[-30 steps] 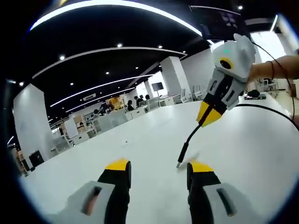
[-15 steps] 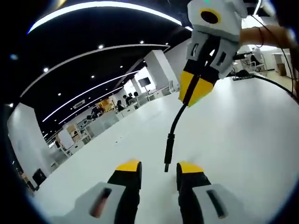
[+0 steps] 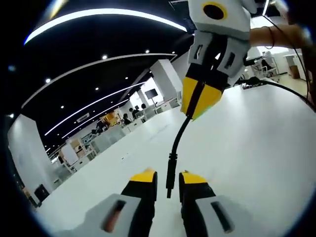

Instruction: Find the data cable on the table. Grasp the USB connector end of the cable and insert it into the USB port on the table

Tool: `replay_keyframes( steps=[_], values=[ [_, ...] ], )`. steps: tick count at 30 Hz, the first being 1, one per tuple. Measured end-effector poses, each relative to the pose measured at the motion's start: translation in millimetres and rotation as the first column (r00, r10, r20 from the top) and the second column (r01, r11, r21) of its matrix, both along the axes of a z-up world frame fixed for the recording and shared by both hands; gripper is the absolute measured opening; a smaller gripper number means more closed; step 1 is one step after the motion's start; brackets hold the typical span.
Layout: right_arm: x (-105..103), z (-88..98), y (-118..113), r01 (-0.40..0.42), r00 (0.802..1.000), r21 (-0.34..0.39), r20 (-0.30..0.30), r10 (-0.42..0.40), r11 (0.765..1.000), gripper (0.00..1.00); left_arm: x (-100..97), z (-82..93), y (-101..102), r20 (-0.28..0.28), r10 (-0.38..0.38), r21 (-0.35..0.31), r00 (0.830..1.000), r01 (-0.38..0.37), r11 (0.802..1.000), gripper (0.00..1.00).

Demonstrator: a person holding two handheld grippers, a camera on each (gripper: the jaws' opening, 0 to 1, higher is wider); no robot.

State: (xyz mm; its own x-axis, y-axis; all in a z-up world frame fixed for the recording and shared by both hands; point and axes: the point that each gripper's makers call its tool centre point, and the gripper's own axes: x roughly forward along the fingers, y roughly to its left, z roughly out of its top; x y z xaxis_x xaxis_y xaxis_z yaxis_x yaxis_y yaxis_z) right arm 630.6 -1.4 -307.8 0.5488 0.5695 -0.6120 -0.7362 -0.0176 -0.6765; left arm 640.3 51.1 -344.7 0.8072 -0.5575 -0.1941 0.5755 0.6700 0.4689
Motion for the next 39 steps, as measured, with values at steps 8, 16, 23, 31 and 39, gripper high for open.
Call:
replay_keyframes(
  steps=[8, 16, 23, 31, 39],
  values=[
    [0.5, 1.2, -1.1, 0.010, 1.000, 0.011, -0.001, -0.010, 1.000, 0.04, -2.3, -0.8, -4.9, 0.044, -0.022, 0.072, 0.999, 0.018, 0.997, 0.08],
    [-1.5, 8.5, -2.8, 0.027, 1.000, 0.082, 0.003, -0.027, 0.996, 0.05, -4.0, 6.9, -4.5, 0.035, -0.025, 0.024, 0.999, 0.024, 0.999, 0.07],
    [-5.2, 19.7, 0.8, 0.056, 0.998, 0.258, -0.054, -0.044, 0.965, 0.06, -5.7, 10.7, -4.6, 0.012, -0.034, -0.034, 0.999, 0.034, 0.999, 0.06],
    [-8.7, 40.5, 1.7, 0.091, 0.992, 0.454, -0.116, -0.042, 0.886, 0.12, -7.0, 10.9, -5.3, -0.003, -0.042, -0.057, 0.999, 0.041, 0.998, 0.06],
    [6.4, 99.0, -29.0, 0.187, 0.981, 0.765, -0.176, -0.079, 0.616, 0.24, -6.7, 17.7, -0.2, -0.034, -0.041, -0.149, 0.999, 0.035, 0.988, 0.06]
  ],
)
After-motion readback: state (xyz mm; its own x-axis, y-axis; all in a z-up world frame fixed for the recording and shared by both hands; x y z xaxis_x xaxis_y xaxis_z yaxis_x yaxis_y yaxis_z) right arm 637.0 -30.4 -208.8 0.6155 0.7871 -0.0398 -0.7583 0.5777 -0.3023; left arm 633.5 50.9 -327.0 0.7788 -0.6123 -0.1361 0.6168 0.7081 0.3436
